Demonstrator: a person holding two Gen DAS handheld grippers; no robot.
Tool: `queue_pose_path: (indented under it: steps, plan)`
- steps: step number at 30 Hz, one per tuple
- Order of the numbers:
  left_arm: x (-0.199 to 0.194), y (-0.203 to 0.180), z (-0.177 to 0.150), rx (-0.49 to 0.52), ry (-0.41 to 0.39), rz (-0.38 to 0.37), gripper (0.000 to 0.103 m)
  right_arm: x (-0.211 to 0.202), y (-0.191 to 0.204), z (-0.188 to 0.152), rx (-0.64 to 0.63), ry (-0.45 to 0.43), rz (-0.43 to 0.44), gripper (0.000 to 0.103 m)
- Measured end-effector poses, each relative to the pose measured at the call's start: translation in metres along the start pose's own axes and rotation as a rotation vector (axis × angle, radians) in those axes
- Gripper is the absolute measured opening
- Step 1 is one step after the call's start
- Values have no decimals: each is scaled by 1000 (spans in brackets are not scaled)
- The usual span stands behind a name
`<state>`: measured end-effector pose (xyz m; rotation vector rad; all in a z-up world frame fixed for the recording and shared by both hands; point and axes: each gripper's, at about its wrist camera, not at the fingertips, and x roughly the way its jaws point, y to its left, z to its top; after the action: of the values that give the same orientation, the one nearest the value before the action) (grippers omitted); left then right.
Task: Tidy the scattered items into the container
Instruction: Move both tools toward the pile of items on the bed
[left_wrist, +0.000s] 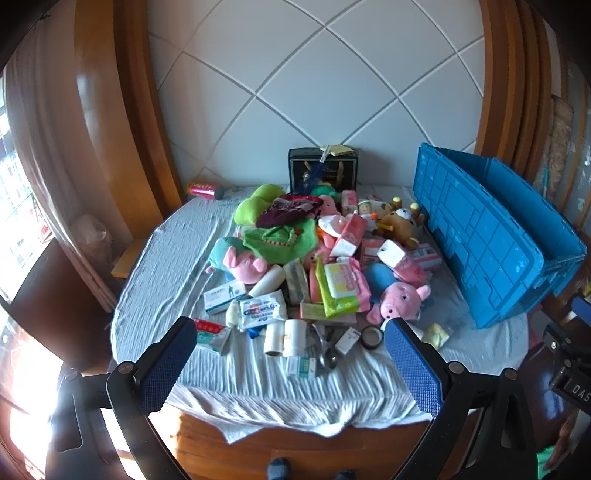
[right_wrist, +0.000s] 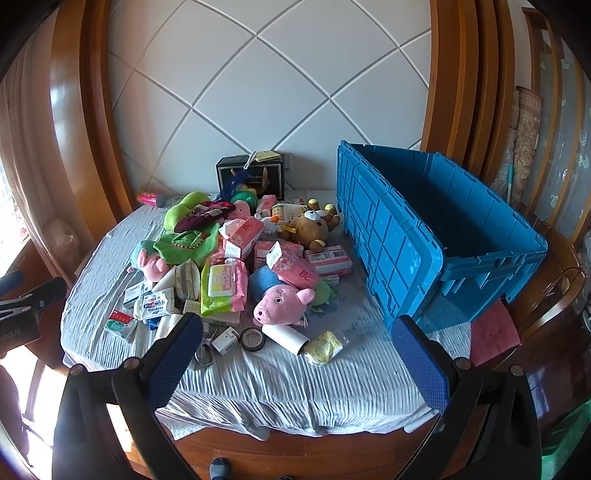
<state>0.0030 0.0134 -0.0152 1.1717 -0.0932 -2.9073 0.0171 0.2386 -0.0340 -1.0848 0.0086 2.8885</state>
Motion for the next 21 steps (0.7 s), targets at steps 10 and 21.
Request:
queue_pose_path:
  steps: [10,21]
  plan:
    - [14,0,-2,-25,24,15,103,27,-6,0,-8,30,35,103]
    - [75,27,15,-21,57,28,103,87,30,20,-46,65,60,103]
